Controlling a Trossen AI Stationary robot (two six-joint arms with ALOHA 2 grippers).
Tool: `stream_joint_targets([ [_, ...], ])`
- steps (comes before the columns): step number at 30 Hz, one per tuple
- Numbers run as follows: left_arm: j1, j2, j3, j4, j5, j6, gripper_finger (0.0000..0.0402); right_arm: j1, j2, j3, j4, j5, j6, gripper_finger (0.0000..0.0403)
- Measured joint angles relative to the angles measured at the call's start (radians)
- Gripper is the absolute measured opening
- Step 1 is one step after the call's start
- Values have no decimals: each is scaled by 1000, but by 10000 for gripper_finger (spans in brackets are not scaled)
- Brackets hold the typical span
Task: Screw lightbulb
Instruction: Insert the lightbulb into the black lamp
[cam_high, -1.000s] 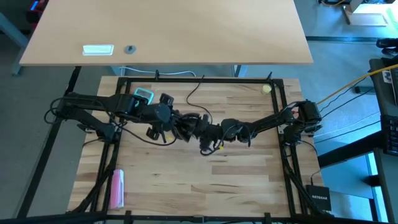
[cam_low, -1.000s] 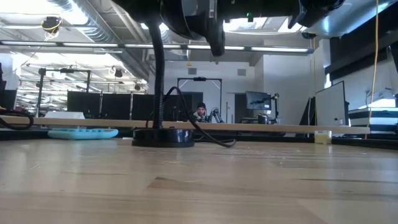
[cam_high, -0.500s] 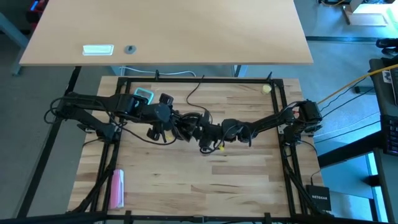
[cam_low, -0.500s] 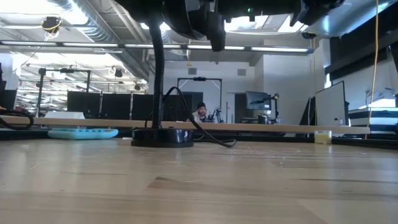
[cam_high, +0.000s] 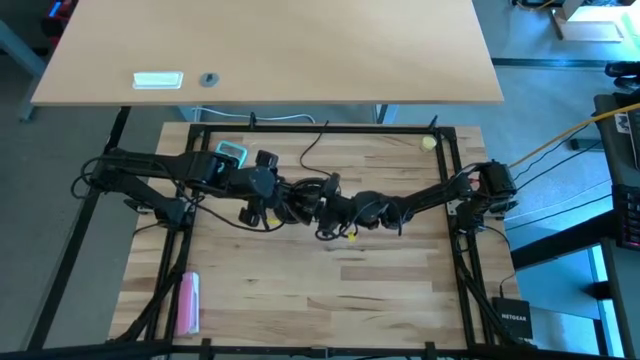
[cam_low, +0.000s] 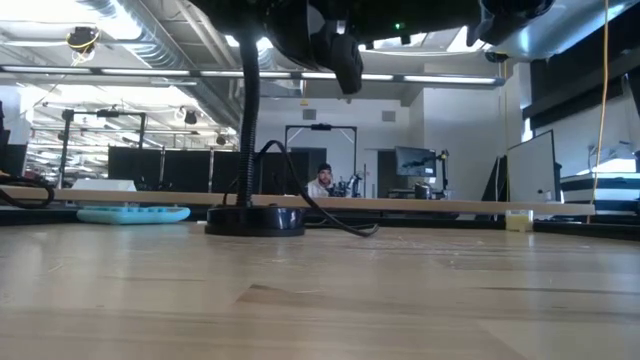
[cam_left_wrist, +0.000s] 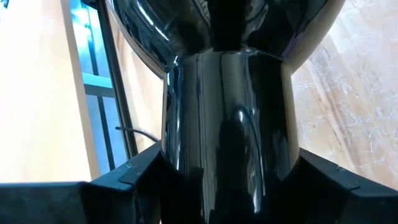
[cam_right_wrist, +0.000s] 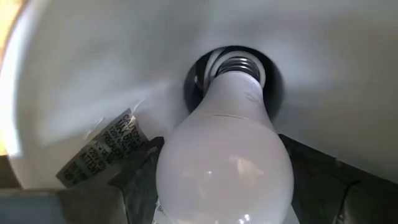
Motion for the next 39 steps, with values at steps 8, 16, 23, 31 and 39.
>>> stream_joint_targets([
  [8, 1, -2, 0, -4, 8, -10, 247, -7, 0, -1, 9, -66, 166, 280],
  [16, 1, -3, 2, -12, 19, -24, 247, -9, 0, -1, 15, -149, 472, 280],
  [23, 1, -3, 2, -12, 23, -16, 247, -8, -1, -1, 13, -158, 729, 280],
  [31, 1, -3, 2, 0, 22, 0, 247, -6, -13, -1, -30, -157, 951, 280],
  [39, 2, 4, 2, 30, -41, -27, 247, 58, -121, 7, -282, -3, 780, 280],
])
